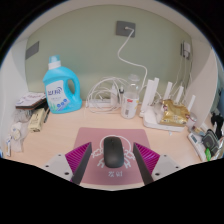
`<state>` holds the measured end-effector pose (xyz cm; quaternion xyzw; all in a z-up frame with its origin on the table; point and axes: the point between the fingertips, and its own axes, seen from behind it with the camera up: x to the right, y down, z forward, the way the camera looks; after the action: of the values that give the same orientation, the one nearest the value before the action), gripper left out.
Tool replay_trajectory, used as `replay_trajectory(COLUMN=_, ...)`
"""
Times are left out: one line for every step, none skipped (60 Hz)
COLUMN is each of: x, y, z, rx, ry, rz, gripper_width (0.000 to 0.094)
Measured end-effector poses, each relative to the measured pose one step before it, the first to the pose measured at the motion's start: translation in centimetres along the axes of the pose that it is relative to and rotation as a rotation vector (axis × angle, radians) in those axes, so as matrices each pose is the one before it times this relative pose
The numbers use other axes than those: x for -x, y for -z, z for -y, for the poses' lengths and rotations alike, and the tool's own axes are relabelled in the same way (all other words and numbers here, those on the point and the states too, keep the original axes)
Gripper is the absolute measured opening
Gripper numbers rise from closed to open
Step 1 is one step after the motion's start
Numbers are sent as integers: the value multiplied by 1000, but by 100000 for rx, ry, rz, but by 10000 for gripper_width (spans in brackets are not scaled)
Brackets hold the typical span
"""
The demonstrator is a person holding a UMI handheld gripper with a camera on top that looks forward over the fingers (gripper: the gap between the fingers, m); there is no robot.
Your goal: Arrange mouse
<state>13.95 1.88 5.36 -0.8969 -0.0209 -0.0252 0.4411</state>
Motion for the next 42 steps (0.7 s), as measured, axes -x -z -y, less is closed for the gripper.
replay_trajectory(x=42, y=866, z=199, rx=-856, ry=125, rz=-666, gripper_width=846)
replay_trajectory(x=26, y=873, z=124, rx=-659, ry=159, rz=-719, gripper_width=848)
replay_trajectory(x=55, y=939, z=96, rx=-502, ry=116, rz=-650, gripper_width=849)
replay_trajectory(x=105, y=954, z=118, rx=-597, ry=-19, rz=-404, gripper_width=851)
replay_trajectory(x=142, y=983, z=143, rx=-745, ry=-68, rz=-307, gripper_width=852)
replay_trajectory(x=142, y=978, z=155, rx=-842, ry=-187, rz=-306, gripper_width=851)
replay_trajectory(x=147, y=957, z=99, rx=-832, ry=-123, rz=-315, gripper_width=850)
replay_trajectory(x=121, y=962, z=99, rx=-720, ry=-7, rz=-445, gripper_width=851)
replay_trajectory(x=114, y=956, z=52, rx=-602, ry=57, rz=-437, gripper_width=853)
replay_trajectory(x=75, y=966, z=36, rx=-496, ry=88, rz=-480, gripper_width=851)
replay_trajectory(x=115, y=930, z=39, rx=-484, ry=64, rz=-461, gripper_width=850)
replay_trajectory(x=91, y=933, z=53, rx=-564, ry=102, rz=-394, gripper_width=849)
replay_trajectory(x=92, y=956, z=29, rx=-724, ry=200, rz=-393, gripper_width=851)
replay_trajectory(x=91, y=908, z=3, rx=-534, ry=268, rz=-304, gripper_width=850)
replay_trajectory(x=59, y=878, z=-20, rx=-460, ry=335, rz=-336, gripper_width=851)
replay_trajectory(x=36, y=863, z=-37, rx=-398, ry=287, rz=-387, gripper_width=852)
replay_trajectory(x=49, y=832, z=-49, rx=-358, ry=209, rz=-439, gripper_width=850)
replay_trajectory(x=16, y=830, z=-86, rx=-231, ry=227, rz=-465, gripper_width=849)
replay_trajectory(x=27, y=801, z=-87, rx=-166, ry=214, rz=-479, gripper_width=851)
replay_trajectory(x=33, y=833, z=-74, rx=-122, ry=95, rz=-407, gripper_width=850)
replay_trajectory(x=22, y=795, z=-100, rx=-208, ry=-27, rz=-270, gripper_width=849)
replay_trajectory(x=9, y=726, z=-103, rx=-200, ry=-153, rz=-171, gripper_width=850)
replay_trajectory(x=25, y=683, z=-133, rx=-70, ry=-249, rz=-147, gripper_width=850)
replay_trajectory(x=37, y=658, z=-159, rx=89, ry=-244, rz=-117, gripper_width=848)
replay_trajectory(x=85, y=604, z=-152, rx=102, ry=-224, rz=32, gripper_width=850)
replay_trajectory(x=77, y=565, z=-137, rx=-6, ry=-220, rz=70, gripper_width=850)
replay_trajectory(x=174, y=275, z=-133, rx=-26, ry=-265, rz=-30, gripper_width=851)
replay_trajectory(x=-12, y=626, z=-122, rx=-32, ry=-218, rz=39, gripper_width=851)
replay_trajectory(x=48, y=495, z=-123, rx=86, ry=-134, rz=16, gripper_width=851)
replay_trajectory(x=22, y=435, z=-112, rx=28, ry=-86, rz=103, gripper_width=852)
replay_trajectory(x=51, y=395, z=-116, rx=42, ry=-114, rz=105, gripper_width=851)
replay_trajectory(x=49, y=372, z=-160, rx=107, ry=-148, rz=32, gripper_width=850)
replay_trajectory(x=37, y=331, z=-131, rx=13, ry=-84, rz=24, gripper_width=849)
replay_trajectory(x=56, y=236, z=-112, rx=-361, ry=138, rz=-78, gripper_width=849)
replay_trajectory(x=14, y=289, z=-18, rx=-382, ry=210, rz=26, gripper_width=849)
replay_trajectory(x=36, y=272, z=-12, rx=-193, ry=188, rz=40, gripper_width=849)
replay_trajectory(x=29, y=252, z=-63, rx=28, ry=79, rz=103, gripper_width=849)
replay_trajectory(x=14, y=199, z=-74, rx=83, ry=18, rz=64, gripper_width=850)
replay_trajectory(x=38, y=219, z=-63, rx=-55, ry=-42, rz=38, gripper_width=852)
replay_trajectory(x=-7, y=166, z=-62, rx=-219, ry=34, rz=-62, gripper_width=850)
replay_trajectory(x=-50, y=166, z=-16, rx=-252, ry=125, rz=-128, gripper_width=850)
replay_trajectory(x=-54, y=117, z=11, rx=-80, ry=191, rz=-172, gripper_width=849)
